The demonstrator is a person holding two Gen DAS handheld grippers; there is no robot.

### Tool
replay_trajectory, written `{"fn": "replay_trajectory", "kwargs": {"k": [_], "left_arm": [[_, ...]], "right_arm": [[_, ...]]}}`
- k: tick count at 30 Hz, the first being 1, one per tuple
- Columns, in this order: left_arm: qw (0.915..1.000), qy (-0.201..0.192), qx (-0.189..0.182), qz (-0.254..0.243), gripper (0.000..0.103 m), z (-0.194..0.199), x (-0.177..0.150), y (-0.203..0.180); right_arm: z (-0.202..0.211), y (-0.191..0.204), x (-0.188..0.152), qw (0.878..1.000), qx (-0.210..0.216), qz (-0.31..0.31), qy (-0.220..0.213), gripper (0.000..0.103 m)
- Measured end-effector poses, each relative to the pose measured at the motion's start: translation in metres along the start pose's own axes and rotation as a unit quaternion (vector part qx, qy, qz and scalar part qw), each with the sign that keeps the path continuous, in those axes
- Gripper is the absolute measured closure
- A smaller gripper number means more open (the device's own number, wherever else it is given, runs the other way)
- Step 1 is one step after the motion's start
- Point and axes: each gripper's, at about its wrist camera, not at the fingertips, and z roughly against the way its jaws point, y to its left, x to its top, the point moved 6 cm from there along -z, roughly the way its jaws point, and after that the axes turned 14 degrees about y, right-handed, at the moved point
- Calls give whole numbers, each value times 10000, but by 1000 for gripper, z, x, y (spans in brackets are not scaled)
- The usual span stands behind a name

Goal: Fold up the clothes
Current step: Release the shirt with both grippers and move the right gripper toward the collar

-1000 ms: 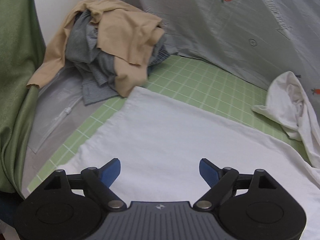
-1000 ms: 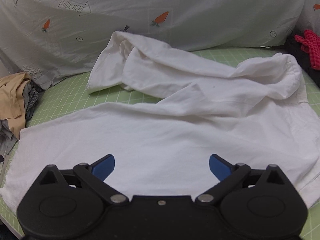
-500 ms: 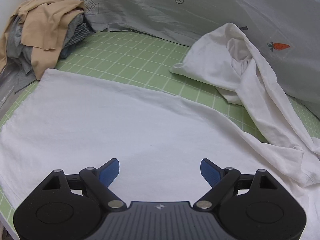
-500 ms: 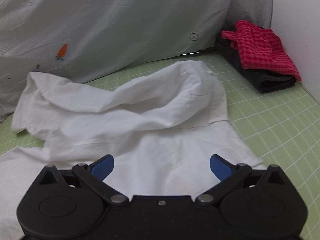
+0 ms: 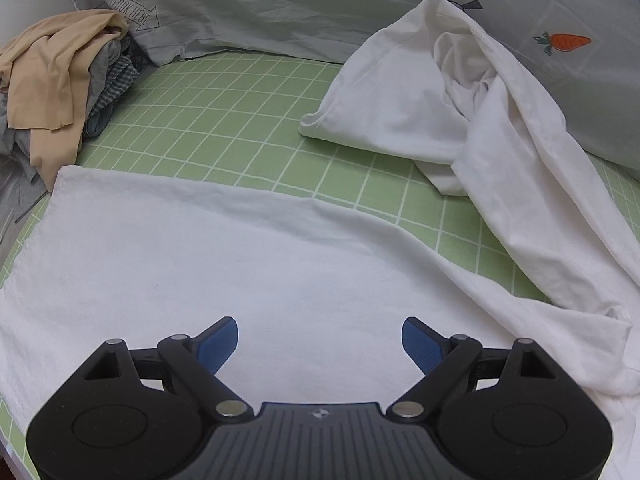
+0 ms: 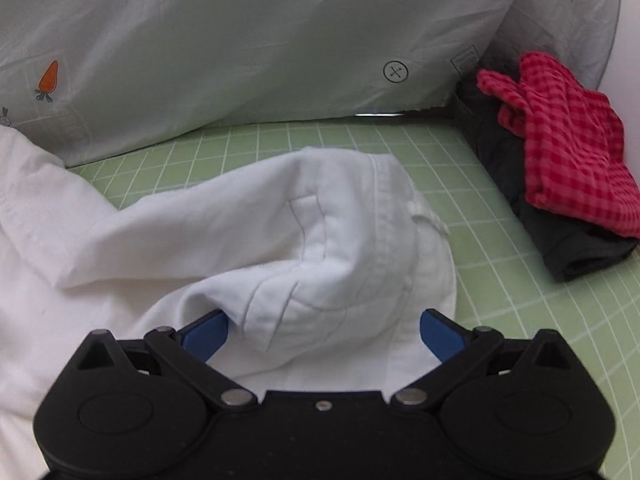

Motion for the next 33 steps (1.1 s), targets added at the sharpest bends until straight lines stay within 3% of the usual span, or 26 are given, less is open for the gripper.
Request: {"fn": "replay_trajectory", "kwargs": {"k": [6,12,25,30,33], "left_arm": [[9999,-63,108,-97,14,-6,27,-9],[9995,-9,42,-308,14,-11,28,-20],[9987,6,-224,-461,14,5,3,-27],[9976,-176,-271,-609,14,22,-10,-29],[9976,-132,-294,-608,14,24,-19,-28]], "right_arm": [[-45,15,51,9999,-51,88,21,0],[-46,16,56,9999,-134,-48,-12,0],[-8,-42,-44,9928,-109,-1092,482,0],[7,-46,-68,9933,-85,-1040,489,4],[17,-44,-82,9961,-126,-787,384,15]]}}
